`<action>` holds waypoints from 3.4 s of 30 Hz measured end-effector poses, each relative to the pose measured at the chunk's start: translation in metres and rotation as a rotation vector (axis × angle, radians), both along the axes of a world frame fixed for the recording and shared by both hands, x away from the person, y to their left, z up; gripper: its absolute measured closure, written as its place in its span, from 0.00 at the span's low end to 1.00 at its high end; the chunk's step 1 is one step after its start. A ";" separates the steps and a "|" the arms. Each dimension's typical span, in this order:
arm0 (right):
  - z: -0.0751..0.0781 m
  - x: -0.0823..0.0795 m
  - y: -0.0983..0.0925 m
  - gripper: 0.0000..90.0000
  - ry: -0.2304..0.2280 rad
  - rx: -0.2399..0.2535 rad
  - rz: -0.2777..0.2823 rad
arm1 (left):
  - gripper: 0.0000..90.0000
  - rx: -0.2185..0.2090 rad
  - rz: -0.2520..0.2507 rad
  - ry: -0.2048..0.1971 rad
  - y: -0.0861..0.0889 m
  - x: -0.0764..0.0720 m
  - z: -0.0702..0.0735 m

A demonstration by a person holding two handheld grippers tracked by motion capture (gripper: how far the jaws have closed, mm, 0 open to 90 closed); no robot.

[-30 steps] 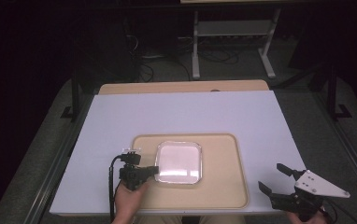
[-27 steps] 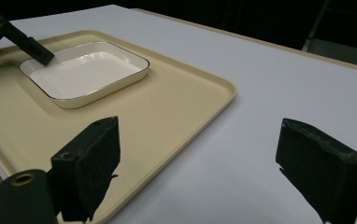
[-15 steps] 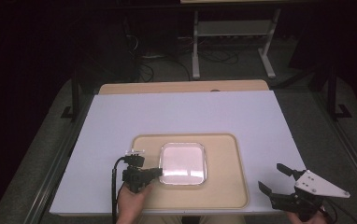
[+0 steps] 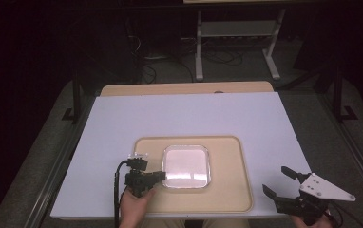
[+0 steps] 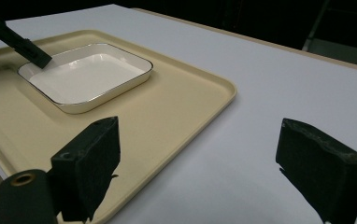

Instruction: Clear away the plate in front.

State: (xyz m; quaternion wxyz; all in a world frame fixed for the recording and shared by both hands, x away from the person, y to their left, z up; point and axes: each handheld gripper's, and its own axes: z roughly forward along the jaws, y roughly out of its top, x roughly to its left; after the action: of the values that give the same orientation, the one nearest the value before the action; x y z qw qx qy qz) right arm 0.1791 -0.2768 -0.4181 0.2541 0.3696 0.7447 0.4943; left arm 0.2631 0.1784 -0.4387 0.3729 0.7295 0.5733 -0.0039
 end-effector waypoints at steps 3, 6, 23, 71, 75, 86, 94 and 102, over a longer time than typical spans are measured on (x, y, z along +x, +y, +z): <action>0.000 0.000 0.000 0.14 0.000 0.000 0.000 | 0.84 0.005 -0.004 -0.006 -0.001 -0.001 0.002; 0.000 0.000 0.000 0.14 0.000 0.000 0.000 | 0.84 0.006 0.001 -0.013 0.000 -0.001 0.002; 0.000 0.001 0.000 0.14 0.001 -0.006 0.000 | 0.74 0.027 -0.012 -0.087 0.009 -0.003 0.019; -0.003 0.003 -0.003 0.14 0.032 -0.006 -0.047 | 0.30 0.112 -0.289 -0.554 0.042 -0.026 0.062; -0.003 0.003 -0.003 0.14 0.033 -0.007 -0.048 | 0.29 0.131 -0.300 -0.578 0.047 -0.029 0.064; -0.003 0.004 -0.002 0.14 0.036 -0.010 -0.049 | 0.28 0.128 -0.299 -0.601 0.066 -0.034 0.061; -0.003 0.004 -0.002 0.14 0.037 -0.015 -0.049 | 0.28 0.130 -0.279 -0.595 0.083 -0.041 0.051; -0.003 0.004 -0.001 0.14 0.038 -0.020 -0.047 | 0.28 0.133 -0.274 -0.586 0.093 -0.047 0.046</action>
State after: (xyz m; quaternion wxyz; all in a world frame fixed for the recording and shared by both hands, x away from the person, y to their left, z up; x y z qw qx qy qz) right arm 0.1833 -0.2783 -0.4214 0.2548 0.3937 0.7454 0.4737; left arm 0.2157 0.2714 -0.3929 0.4694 0.7928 0.3373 0.1934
